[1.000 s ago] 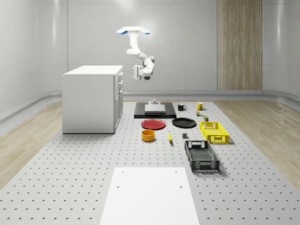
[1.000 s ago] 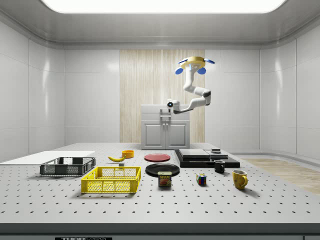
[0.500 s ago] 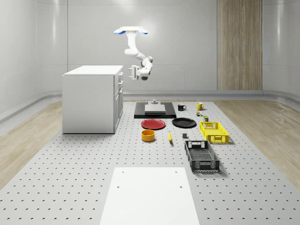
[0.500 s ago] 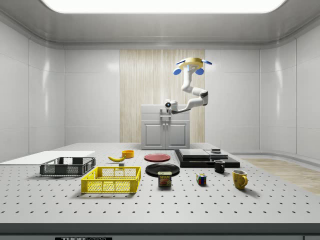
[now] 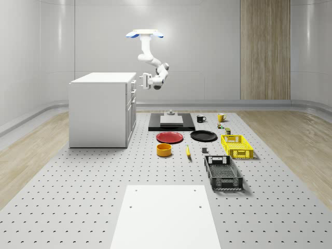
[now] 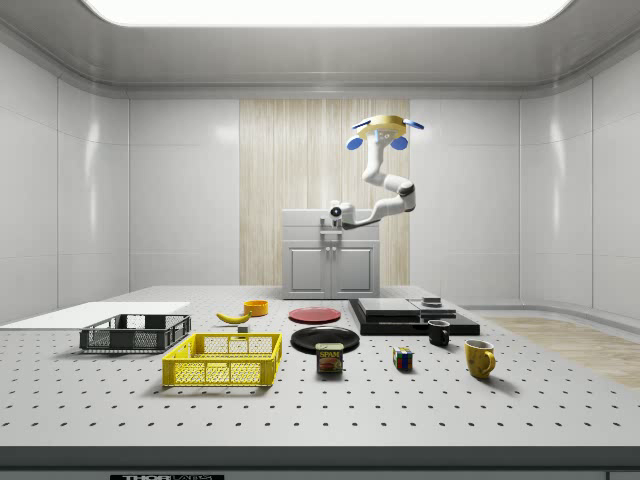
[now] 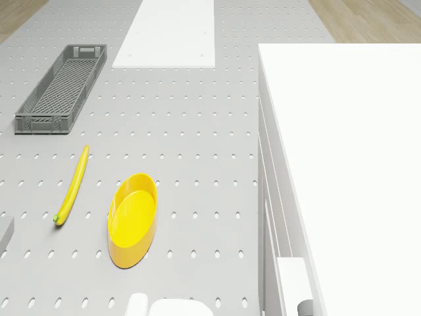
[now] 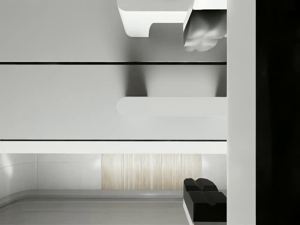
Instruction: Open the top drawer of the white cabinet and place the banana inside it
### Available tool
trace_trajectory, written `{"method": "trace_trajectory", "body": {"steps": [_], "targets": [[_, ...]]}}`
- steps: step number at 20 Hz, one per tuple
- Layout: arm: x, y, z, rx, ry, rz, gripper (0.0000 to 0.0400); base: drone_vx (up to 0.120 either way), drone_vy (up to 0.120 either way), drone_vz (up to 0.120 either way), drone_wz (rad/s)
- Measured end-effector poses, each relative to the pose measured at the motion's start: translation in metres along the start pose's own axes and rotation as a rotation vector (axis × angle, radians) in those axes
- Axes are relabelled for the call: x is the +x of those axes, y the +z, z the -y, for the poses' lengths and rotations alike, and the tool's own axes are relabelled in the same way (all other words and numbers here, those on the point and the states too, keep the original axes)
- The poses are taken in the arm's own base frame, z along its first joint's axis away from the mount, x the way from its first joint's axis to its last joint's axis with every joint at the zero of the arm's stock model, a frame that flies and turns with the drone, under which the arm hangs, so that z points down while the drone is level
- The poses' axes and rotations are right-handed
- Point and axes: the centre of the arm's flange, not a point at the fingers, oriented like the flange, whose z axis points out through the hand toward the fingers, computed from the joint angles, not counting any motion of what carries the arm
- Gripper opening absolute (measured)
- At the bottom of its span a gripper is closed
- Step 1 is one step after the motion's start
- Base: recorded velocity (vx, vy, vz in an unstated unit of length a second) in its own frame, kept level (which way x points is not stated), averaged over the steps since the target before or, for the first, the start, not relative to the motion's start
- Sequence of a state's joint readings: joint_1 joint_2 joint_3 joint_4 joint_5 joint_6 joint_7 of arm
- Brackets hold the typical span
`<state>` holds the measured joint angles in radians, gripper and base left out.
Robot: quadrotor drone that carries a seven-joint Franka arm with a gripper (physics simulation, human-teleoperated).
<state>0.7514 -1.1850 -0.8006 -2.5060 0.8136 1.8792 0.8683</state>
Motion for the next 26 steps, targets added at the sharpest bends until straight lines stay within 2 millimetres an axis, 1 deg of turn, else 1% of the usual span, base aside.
{"method": "trace_trajectory", "body": {"steps": [4,15,22,26], "targets": [[-0.005,0.008,0.005,0.000,0.000,0.000,0.0400,0.000,0.000,0.000,0.000],[-0.009,0.046,0.008,0.000,0.000,0.000,0.0400,0.000,0.000,0.000,0.000],[-0.009,0.060,0.009,0.000,0.000,0.000,0.0400,0.000,0.000,0.000,0.000],[-0.009,0.064,0.009,0.000,0.000,0.001,0.0400,0.000,0.000,0.000,0.000]]}}
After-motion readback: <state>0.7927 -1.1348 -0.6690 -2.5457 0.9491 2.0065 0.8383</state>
